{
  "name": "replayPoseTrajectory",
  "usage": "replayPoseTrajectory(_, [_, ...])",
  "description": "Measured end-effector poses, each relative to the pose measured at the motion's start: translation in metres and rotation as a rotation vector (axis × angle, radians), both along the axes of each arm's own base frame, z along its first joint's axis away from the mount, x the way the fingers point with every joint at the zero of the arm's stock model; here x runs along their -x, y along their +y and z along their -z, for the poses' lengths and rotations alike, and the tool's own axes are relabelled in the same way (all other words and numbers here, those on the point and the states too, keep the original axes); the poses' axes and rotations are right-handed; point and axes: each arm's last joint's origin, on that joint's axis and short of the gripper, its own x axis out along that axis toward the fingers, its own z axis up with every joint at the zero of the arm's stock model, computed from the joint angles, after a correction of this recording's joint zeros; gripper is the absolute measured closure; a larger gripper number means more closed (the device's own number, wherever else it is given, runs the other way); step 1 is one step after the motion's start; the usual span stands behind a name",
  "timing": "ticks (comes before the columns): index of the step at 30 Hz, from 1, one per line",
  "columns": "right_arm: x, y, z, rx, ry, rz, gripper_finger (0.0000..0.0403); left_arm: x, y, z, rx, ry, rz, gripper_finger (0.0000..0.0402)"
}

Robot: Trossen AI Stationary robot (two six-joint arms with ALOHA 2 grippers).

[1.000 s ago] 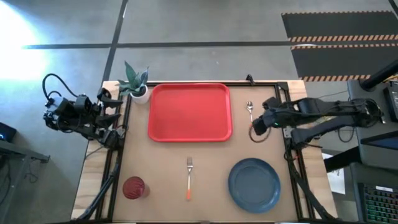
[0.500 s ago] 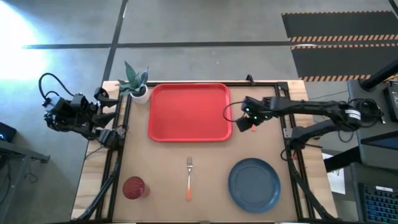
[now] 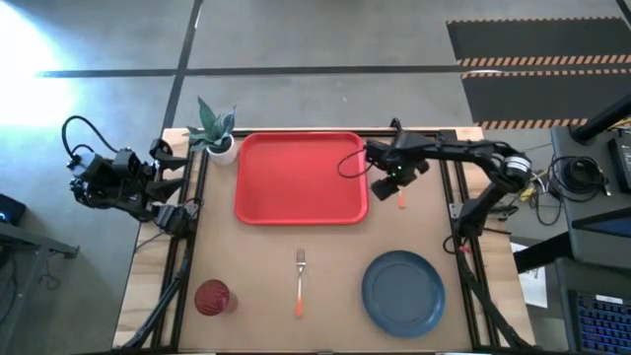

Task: Pick and place plate/cup/fork/spoon on tray
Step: Put the orange spoon on the red tray

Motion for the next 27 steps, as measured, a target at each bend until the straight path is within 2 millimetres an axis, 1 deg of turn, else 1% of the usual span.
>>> replayPoseTrajectory(1, [0.0,-0.001,-0.001,-0.012,0.039,-0.002,0.027,0.0,0.0,0.0,0.0,0.0,0.0,0.0176])
replayPoseTrajectory(3, [-0.002,-0.004,-0.001,-0.028,0.063,-0.016,0.0269,0.0,0.0,0.0,0.0,0.001,0.0,0.0176])
replayPoseTrajectory(7, [-0.008,-0.008,0.001,-0.022,0.036,-0.026,0.0271,0.0,0.0,0.0,-0.001,0.002,0.0,0.0176])
replayPoseTrajectory(12, [-0.007,-0.007,0.015,-0.054,-0.03,-0.009,0.0269,-0.001,0.0,0.002,-0.005,0.017,0.001,0.0176])
replayPoseTrajectory(15, [0.003,-0.002,0.023,-0.087,-0.012,0.024,0.0269,-0.001,0.0,0.002,-0.003,0.017,0.001,0.0176])
replayPoseTrajectory(18, [0.017,0.003,0.032,-0.119,0.015,0.042,0.0268,-0.001,0.0,0.002,-0.003,0.016,0.004,0.0176])
replayPoseTrajectory(21, [0.032,0.003,0.036,-0.117,-0.003,0.073,0.0268,-0.001,0.0,0.002,0.018,0.014,0.011,0.0176])
replayPoseTrajectory(24, [0.041,-0.004,0.04,-0.096,-0.107,0.104,0.0268,-0.001,0.0,0.002,0.037,0.012,0.017,0.0176])
replayPoseTrajectory(27, [0.047,-0.012,0.041,-0.071,-0.256,0.136,0.0269,-0.002,-0.001,0.003,0.041,0.018,0.019,0.0176])
